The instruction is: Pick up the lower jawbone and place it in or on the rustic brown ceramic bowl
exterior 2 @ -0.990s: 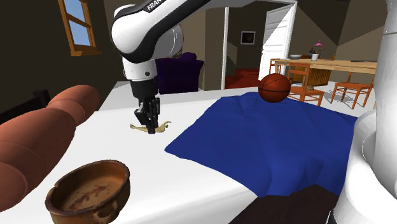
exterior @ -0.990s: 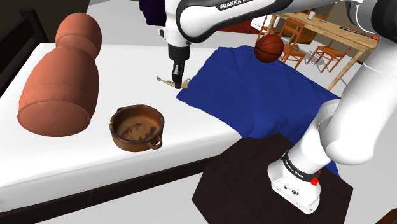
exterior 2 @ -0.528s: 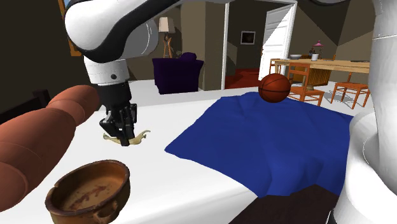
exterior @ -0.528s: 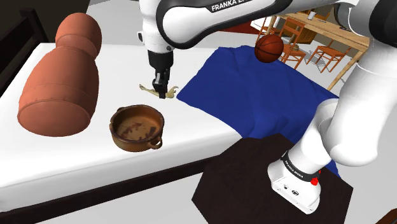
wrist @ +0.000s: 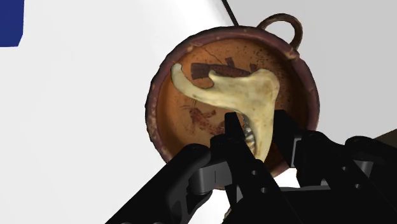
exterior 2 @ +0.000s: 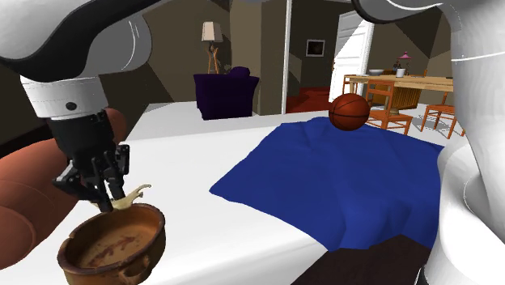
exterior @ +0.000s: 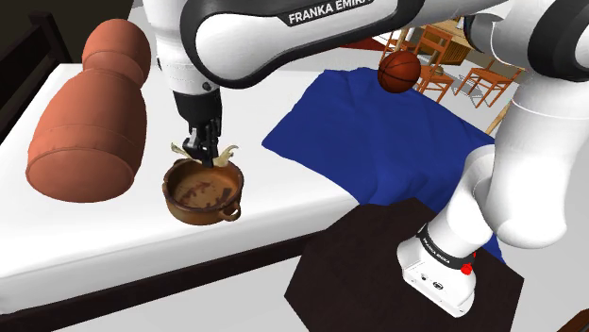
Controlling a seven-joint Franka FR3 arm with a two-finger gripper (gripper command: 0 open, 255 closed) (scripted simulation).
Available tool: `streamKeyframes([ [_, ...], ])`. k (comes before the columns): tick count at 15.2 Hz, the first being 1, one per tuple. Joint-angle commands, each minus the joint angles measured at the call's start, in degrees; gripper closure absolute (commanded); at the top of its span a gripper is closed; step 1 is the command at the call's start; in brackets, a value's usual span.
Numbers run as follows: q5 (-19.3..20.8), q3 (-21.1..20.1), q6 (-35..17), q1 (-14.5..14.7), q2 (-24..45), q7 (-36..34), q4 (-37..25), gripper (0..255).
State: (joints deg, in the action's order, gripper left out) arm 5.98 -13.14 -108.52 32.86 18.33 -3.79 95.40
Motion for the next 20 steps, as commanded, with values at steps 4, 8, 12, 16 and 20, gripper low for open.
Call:
streamKeyframes([
  [4, 0.5, -0.2, -1.7, 0.9, 2.1, -1.4, -0.2, 255],
  [8, 0.8, -0.1, -4.4, 0.9, 3.1, -1.7, 1.5, 255],
  [12, 1.2, 0.1, -7.0, 1.0, 4.2, -2.0, 2.9, 255],
  [16, 1.5, 0.2, -9.1, 1.1, 5.3, -2.2, 4.0, 255],
  [20, 1.5, 0.2, -9.1, 1.1, 5.3, -2.2, 4.0, 255],
])
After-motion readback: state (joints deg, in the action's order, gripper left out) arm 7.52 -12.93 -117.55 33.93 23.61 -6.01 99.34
